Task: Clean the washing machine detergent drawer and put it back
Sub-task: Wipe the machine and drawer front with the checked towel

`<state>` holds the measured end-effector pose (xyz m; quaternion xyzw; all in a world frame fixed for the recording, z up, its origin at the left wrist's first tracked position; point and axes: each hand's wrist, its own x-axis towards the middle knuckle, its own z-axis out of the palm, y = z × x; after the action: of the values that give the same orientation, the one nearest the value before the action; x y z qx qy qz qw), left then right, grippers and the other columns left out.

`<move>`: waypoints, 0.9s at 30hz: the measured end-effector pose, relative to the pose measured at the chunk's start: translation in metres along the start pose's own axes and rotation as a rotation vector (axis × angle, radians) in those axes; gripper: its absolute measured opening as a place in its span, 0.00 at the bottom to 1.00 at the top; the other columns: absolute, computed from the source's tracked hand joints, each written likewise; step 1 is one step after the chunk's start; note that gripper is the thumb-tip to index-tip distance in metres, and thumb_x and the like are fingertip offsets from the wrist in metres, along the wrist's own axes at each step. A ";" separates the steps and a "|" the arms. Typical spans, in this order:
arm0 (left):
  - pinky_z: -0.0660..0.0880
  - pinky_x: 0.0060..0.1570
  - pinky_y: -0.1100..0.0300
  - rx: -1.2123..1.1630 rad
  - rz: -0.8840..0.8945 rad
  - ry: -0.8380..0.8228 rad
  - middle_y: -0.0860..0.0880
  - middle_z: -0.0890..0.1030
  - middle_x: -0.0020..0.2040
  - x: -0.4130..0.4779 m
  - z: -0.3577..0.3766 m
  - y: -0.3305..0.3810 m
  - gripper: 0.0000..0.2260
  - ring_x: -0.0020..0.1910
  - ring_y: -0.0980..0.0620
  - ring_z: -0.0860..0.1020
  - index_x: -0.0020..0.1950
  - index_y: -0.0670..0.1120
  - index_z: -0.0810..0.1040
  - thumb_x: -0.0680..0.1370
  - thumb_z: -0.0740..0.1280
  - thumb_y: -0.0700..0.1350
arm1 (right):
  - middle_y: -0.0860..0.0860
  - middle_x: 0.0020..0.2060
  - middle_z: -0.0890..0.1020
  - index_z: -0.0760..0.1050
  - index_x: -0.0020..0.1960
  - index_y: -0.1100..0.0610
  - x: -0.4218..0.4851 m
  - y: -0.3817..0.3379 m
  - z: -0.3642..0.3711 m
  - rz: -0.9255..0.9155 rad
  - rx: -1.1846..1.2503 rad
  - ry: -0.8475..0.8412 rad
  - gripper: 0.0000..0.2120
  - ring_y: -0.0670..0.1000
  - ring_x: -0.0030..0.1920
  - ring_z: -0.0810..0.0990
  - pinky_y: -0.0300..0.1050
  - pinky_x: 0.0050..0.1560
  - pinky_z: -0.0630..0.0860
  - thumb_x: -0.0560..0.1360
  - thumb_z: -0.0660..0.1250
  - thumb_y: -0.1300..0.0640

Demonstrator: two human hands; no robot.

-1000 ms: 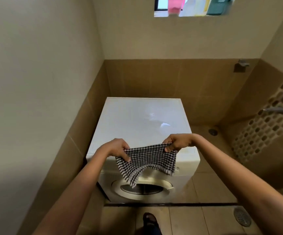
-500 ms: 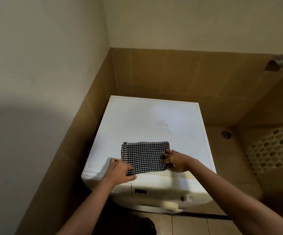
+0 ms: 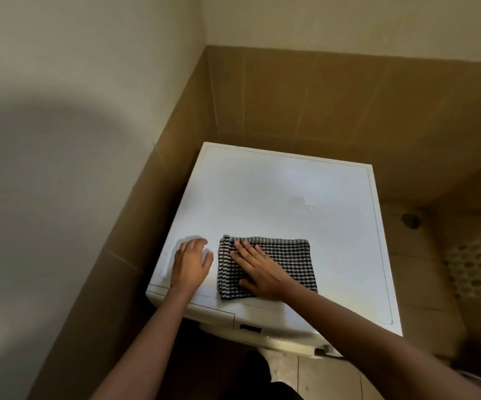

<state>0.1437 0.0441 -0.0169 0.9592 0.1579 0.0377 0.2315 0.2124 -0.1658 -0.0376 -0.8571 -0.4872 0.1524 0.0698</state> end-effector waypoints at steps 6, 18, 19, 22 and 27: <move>0.69 0.64 0.49 -0.043 -0.030 0.083 0.41 0.77 0.64 -0.007 -0.004 -0.030 0.21 0.65 0.42 0.72 0.64 0.38 0.76 0.79 0.59 0.51 | 0.50 0.77 0.42 0.40 0.78 0.50 0.007 -0.021 0.026 -0.045 -0.068 -0.013 0.30 0.54 0.77 0.36 0.58 0.74 0.33 0.80 0.45 0.42; 0.67 0.64 0.50 -0.142 -0.091 0.161 0.39 0.76 0.65 -0.004 0.010 -0.065 0.26 0.64 0.39 0.74 0.65 0.37 0.76 0.78 0.55 0.55 | 0.48 0.78 0.49 0.46 0.78 0.47 0.100 -0.055 0.019 0.222 0.051 0.110 0.29 0.52 0.78 0.44 0.57 0.75 0.36 0.79 0.48 0.43; 0.67 0.63 0.50 -0.142 -0.082 0.171 0.40 0.77 0.65 -0.004 0.012 -0.066 0.26 0.63 0.40 0.74 0.65 0.37 0.76 0.78 0.55 0.54 | 0.48 0.78 0.48 0.46 0.78 0.47 0.107 -0.041 0.013 0.272 0.048 0.117 0.29 0.53 0.78 0.44 0.56 0.75 0.35 0.80 0.47 0.43; 0.67 0.63 0.51 -0.163 -0.092 0.189 0.40 0.77 0.65 -0.003 0.013 -0.067 0.25 0.62 0.40 0.75 0.65 0.37 0.76 0.78 0.56 0.54 | 0.48 0.78 0.48 0.46 0.78 0.48 0.112 0.009 -0.002 0.442 0.051 0.163 0.30 0.53 0.78 0.45 0.54 0.74 0.34 0.79 0.47 0.43; 0.66 0.63 0.51 -0.182 -0.077 0.177 0.42 0.77 0.66 -0.005 0.011 -0.069 0.33 0.64 0.42 0.74 0.66 0.38 0.75 0.79 0.50 0.63 | 0.49 0.78 0.51 0.49 0.79 0.49 0.060 0.060 -0.004 0.817 0.106 0.279 0.32 0.51 0.78 0.47 0.56 0.75 0.39 0.76 0.45 0.43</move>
<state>0.1210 0.0957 -0.0576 0.9204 0.2106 0.1274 0.3039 0.2913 -0.1453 -0.0619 -0.9871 -0.0853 0.0752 0.1128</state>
